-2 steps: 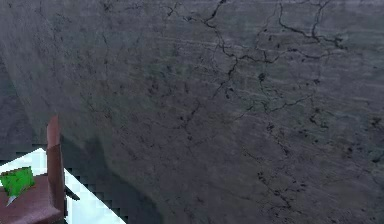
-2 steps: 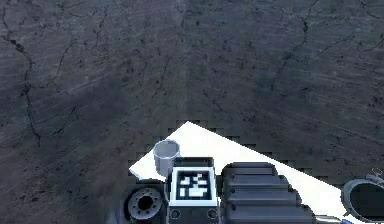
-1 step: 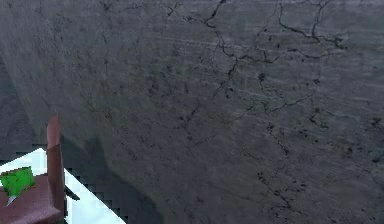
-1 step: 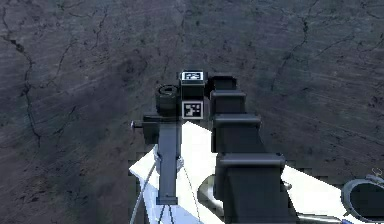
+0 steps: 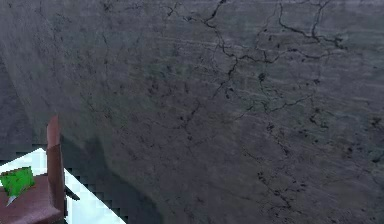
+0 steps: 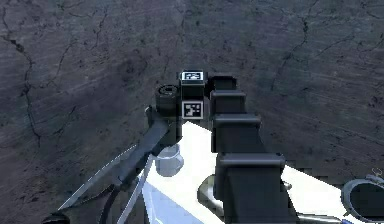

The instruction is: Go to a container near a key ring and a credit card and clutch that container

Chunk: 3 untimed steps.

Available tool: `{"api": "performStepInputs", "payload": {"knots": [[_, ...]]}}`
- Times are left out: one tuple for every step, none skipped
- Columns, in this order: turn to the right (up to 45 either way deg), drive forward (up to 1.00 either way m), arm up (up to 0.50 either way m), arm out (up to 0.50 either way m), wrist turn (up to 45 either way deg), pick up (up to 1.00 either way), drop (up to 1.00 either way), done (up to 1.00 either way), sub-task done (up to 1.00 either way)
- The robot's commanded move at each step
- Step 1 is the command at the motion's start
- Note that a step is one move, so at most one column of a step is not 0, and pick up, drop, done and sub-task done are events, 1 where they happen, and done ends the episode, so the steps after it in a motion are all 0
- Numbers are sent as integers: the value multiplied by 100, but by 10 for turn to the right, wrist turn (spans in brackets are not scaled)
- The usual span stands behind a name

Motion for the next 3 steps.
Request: {"api": "performStepInputs", "payload": {"knots": [[0,0,0,0,450,0,0,0,0],[0,0,0,0,450,0,0,0,0],[0,0,0,0,300,0,0,0,0]]}}
